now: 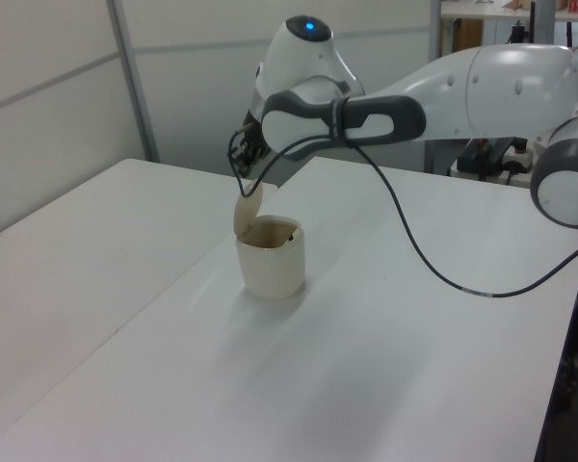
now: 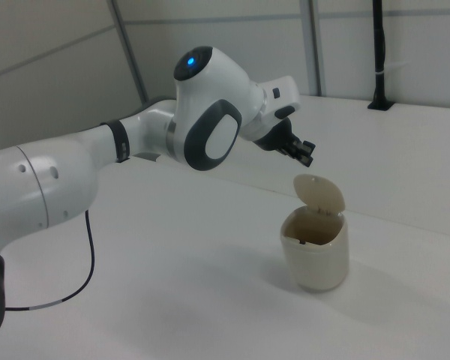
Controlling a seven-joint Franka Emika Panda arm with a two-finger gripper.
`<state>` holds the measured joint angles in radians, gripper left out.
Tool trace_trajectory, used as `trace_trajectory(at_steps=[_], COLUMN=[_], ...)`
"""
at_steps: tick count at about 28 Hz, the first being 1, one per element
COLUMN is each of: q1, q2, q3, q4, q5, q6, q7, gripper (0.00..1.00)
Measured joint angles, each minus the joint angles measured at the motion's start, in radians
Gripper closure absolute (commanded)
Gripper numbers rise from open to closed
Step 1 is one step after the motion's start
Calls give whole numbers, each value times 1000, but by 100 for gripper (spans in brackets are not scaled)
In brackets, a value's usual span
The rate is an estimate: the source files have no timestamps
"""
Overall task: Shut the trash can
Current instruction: 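Push the open lid over with the gripper fingertips toward the can rim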
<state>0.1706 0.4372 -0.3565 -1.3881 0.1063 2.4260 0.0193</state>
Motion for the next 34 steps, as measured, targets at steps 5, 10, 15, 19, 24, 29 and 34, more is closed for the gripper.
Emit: trace_trajectory(at_steps=[5,10,15,19,24,29,34], q1=[-1,-1,-1,-1,-1,-1,-1], q2=[37,58,59,58,55,53,53], q3=[0,0,-1,-1,-2,-2,-1], q4=[0,0,2,3,9,12,12], q5=[0,-6,-10,-13,-14,-14,-14], q6=[65,93,94,59,-69,-143,-205], q7=[5,14,15,13,-18,-30,-34], gripper=[100,100,100,100,100,100,100])
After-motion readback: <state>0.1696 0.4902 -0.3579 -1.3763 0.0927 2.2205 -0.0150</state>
